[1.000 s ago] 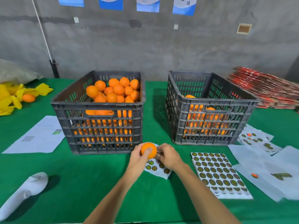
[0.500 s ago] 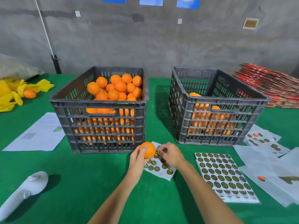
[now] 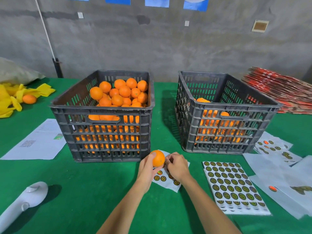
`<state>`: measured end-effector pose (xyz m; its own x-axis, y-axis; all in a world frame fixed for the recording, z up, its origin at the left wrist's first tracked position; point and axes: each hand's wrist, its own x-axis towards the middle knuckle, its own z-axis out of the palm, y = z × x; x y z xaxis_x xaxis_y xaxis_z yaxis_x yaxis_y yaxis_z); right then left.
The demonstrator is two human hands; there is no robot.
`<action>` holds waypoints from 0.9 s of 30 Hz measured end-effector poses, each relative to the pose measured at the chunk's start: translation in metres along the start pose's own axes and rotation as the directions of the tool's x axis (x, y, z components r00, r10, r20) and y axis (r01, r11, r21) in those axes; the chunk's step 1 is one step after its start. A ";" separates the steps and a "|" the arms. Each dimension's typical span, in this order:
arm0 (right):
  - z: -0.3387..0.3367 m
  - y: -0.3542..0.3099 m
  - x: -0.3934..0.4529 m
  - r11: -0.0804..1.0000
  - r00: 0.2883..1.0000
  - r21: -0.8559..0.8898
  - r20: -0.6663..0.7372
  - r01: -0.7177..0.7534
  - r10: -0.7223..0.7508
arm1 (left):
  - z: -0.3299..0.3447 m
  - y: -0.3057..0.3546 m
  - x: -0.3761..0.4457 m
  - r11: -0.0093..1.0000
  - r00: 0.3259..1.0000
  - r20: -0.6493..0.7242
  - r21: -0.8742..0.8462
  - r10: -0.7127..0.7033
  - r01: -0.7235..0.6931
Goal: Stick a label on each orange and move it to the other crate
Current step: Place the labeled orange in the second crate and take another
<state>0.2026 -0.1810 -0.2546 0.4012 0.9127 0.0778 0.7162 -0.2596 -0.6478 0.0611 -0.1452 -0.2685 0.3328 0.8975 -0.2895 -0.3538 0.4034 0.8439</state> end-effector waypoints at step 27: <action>-0.015 -0.001 -0.006 0.765 0.988 0.628 0.044 -0.144 0.150 | 0.019 0.028 -0.006 0.957 0.964 -0.167 0.171 -0.207 0.235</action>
<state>0.2083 -0.1905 -0.2429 0.4791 0.8761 -0.0536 0.1311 -0.1318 -0.9826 0.0655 -0.1426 -0.2348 0.2480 0.8115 -0.5291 -0.1112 0.5664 0.8166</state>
